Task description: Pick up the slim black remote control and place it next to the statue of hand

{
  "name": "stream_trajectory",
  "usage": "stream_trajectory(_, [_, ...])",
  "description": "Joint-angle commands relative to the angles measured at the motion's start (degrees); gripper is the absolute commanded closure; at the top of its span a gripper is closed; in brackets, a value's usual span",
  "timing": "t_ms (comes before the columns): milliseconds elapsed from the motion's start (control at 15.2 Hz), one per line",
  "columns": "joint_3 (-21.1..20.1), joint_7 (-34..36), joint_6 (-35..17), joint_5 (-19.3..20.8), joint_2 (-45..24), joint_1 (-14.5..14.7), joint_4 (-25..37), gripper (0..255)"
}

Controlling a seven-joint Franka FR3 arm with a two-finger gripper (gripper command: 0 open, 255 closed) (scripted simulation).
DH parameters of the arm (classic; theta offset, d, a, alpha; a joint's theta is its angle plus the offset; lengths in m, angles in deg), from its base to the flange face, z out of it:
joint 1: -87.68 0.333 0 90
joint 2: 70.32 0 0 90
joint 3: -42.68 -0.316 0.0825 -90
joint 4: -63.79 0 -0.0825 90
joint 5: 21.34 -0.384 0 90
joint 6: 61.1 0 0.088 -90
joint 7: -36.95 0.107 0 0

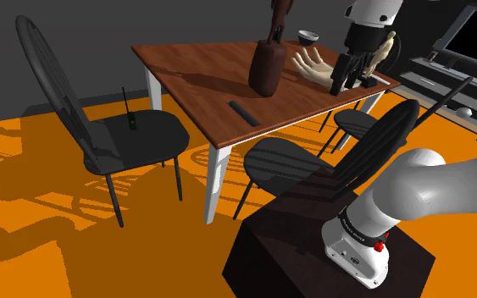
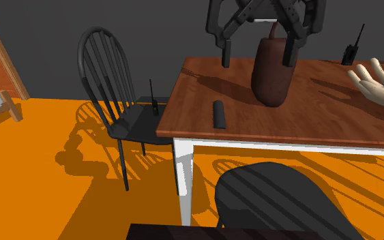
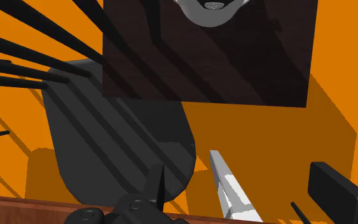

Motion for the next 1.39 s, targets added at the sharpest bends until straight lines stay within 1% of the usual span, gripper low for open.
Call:
stream_trajectory(0, [0.0,0.0,0.0,0.0,0.0,0.0,0.0,0])
stream_trajectory(330, [-1.1,2.5,-10.0,-0.4,-7.4,-0.1,-1.6,0])
stream_trajectory(660, [-2.1,5.0,-19.4,-0.4,-16.3,-0.3,-1.0,0])
stream_trajectory(990, [-2.9,7.5,-27.6,0.0,-26.2,-0.6,1.6,0])
stream_trajectory(1320, [-3.6,10.1,-34.4,0.9,-36.7,-1.0,6.3,0])
